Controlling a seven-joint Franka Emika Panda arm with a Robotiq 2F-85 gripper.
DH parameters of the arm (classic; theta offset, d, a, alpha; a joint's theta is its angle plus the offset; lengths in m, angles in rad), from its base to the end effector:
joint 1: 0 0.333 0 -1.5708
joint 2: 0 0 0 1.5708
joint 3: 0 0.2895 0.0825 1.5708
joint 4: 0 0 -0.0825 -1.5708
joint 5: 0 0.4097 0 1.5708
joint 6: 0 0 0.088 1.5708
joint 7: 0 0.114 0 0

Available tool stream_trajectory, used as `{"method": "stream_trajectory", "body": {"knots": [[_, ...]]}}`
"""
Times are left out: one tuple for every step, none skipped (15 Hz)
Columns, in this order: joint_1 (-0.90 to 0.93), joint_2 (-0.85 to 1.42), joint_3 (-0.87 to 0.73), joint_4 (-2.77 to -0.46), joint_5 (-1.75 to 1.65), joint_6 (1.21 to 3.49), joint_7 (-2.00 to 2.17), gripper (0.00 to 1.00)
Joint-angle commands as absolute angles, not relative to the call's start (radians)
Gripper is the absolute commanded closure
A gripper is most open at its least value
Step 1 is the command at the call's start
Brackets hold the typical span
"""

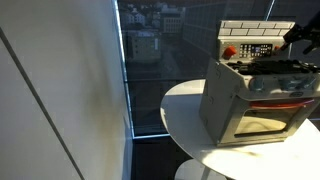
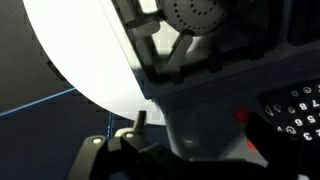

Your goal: Press a button on the stove

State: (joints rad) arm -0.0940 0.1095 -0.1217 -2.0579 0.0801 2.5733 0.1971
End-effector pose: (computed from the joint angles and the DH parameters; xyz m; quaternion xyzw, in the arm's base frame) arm 0.6103 -0.1337 0.3803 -0.9525 0.2270 -0.2022 0.0196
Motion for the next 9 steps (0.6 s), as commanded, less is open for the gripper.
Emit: {"method": "stream_trajectory", "body": {"knots": [[-0.091, 0.140, -0.123, -2.012, 0.053, 2.577, 0.235, 0.00], [-0.091, 0.144, -0.123, -2.006, 0.053, 2.576, 0.234, 0.00], [-0.090, 0.148, -0.124, -2.001, 0.052, 2.576, 0.235, 0.00], [-0.090, 0.151, -0.123, -1.997, 0.053, 2.576, 0.234, 0.00], [-0.090, 0.155, -0.123, -1.992, 0.054, 2.573, 0.233, 0.00], [-0.090, 0.158, -0.123, -1.989, 0.054, 2.573, 0.233, 0.00], [-0.089, 0.160, -0.123, -1.987, 0.055, 2.573, 0.232, 0.00], [-0.089, 0.160, -0.123, -1.987, 0.055, 2.573, 0.232, 0.00], [-0.088, 0.159, -0.122, -1.989, 0.054, 2.574, 0.232, 0.00]]}}
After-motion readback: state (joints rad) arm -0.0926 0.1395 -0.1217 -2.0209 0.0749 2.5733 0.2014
